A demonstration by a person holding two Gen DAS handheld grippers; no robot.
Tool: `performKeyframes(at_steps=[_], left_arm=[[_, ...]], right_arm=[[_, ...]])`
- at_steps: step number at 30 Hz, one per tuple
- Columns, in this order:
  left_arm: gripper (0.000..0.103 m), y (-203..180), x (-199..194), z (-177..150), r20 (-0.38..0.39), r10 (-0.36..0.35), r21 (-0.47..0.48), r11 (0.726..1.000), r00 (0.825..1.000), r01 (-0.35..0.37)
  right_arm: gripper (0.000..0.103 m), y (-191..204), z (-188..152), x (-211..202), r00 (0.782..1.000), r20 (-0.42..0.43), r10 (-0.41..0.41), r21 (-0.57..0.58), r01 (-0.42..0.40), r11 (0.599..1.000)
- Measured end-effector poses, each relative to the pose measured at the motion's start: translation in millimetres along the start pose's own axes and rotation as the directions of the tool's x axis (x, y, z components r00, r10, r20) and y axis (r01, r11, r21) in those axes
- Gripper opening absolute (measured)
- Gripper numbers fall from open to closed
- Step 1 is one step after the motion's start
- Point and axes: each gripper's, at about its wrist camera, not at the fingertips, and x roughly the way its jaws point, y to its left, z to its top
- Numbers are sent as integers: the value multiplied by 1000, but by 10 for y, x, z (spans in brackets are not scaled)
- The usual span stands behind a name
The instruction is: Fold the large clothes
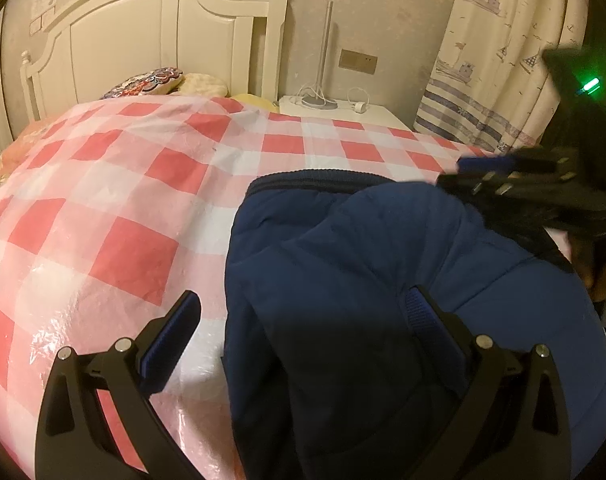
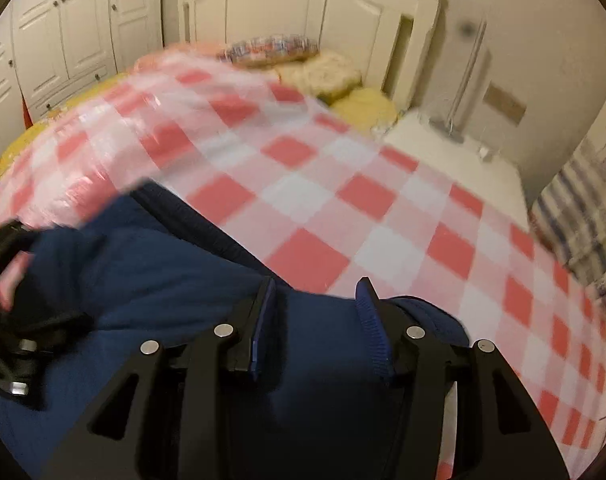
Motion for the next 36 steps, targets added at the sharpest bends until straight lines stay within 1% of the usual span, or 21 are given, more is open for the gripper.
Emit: performKeyframes(at_steps=[2, 3, 4, 6, 7, 10, 12, 14, 16, 18, 20, 22, 24, 25, 26, 28, 30, 32, 33, 34, 36], left_arm=[[101, -1, -1, -3, -1, -2, -1, 1000, 1000, 2], [101, -6, -3, -6, -1, -2, -1, 1000, 1000, 2], [101, -4, 7, -2, -2, -2, -1, 1000, 1000, 2], [101, -5, 11, 1, -3, 1, 0, 1000, 1000, -1], [101, -7, 24, 1, -9, 11, 1, 1000, 1000, -11], [101, -7, 33, 10, -15, 3, 0, 1000, 1000, -3], [101, -15, 18, 15, -16, 13, 7, 1000, 1000, -13], [101, -24, -80, 18, -11, 35, 13, 999, 999, -34], [101, -35, -303, -2, 20, 98, 16, 995, 995, -98], [100, -52, -667, -60, 91, 144, 32, 989, 985, -147], [100, -72, -922, -144, 119, 114, 56, 991, 986, -121], [101, -126, -1054, -284, 114, 99, 103, 989, 989, -110], [101, -172, -905, -447, 49, 149, 151, 976, 988, -154], [101, -153, -826, -499, 23, 131, 146, 980, 991, -133], [101, -87, -756, -552, 8, 91, 100, 991, 996, -92], [101, 56, -715, -574, -20, 22, 13, 1000, 1000, -22], [101, 173, -706, -552, -55, -41, -45, 998, 998, 38], [101, 285, -656, -535, -115, -115, -106, 989, 987, 103], [101, 328, -620, -541, -148, -152, -138, 982, 977, 132], [101, 338, -592, -556, -168, -180, -163, 975, 969, 153], [101, 418, -497, -600, -208, -267, -241, 946, 941, 215]], right_arm=[[54, 60, 26, -201, 996, 70, 50, 18, -52, 999], [55, 110, 32, -230, 996, 76, 55, 8, -56, 998], [59, 164, 30, -205, 997, 63, 50, -15, -50, 999], [59, 330, -41, 40, 999, -37, 3, -97, -7, 995], [59, 367, -82, 129, 998, -53, -13, -119, 7, 993], [60, 214, -91, 156, 996, -64, 63, -30, -65, 997], [60, 170, -116, 57, 996, -56, 71, 5, -70, 998], [60, 212, -194, -205, 998, -16, 65, 20, -65, 998], [60, 244, -310, -475, 995, 29, 94, 35, -95, 995], [64, 296, -492, -824, 990, 83, 115, 30, -118, 993], [81, 347, -723, -1165, 979, 139, 147, 25, -152, 988], [88, 433, -922, -1324, 974, 154, 168, 15, -172, 985], [92, 533, -1115, -1255, 976, 107, 188, 12, -190, 982], [94, 581, -1215, -1151, 980, 75, 187, 19, -189, 982], [94, 613, -1329, -1133, 981, 114, 158, 33, -162, 986], [94, 609, -1374, -1181, 982, 116, 148, 60, -156, 986], [94, 512, -1389, -1262, 979, 105, 174, 118, -186, 976], [96, 308, -1454, -1328, 982, 94, 162, 215, -179, 960], [96, 189, -1508, -1325, 984, 80, 160, 281, -176, 943], [96, 65, -1577, -1299, 978, 72, 197, 354, -210, 911], [96, -154, -1778, -1130, 927, 76, 368, 515, -352, 782]])
